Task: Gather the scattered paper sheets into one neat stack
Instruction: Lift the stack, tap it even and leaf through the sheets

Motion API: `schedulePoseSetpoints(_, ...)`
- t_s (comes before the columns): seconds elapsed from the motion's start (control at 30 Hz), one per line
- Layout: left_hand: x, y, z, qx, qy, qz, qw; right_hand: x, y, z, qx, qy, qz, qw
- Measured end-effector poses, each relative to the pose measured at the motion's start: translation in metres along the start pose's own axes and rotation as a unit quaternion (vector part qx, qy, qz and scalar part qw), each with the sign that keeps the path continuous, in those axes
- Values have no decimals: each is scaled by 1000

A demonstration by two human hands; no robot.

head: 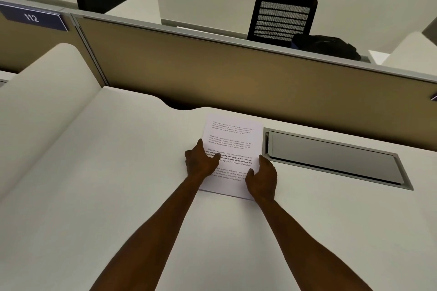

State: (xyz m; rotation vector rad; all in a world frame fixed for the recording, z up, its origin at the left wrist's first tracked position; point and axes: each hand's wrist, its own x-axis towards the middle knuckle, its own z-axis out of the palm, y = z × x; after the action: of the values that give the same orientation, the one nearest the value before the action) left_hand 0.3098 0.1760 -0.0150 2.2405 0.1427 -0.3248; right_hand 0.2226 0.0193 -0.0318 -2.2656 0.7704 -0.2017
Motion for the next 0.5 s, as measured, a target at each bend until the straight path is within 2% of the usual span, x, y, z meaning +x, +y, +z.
schedulePoseSetpoints(0.33,-5,-16,-1,-26,-9,22,999,-1,5,-5,-30,-17,-24,999)
schedulePoseSetpoints(0.5,-15,-22,-11,14,-22,81,996,-9,16,-21,-104,-50,-88,989)
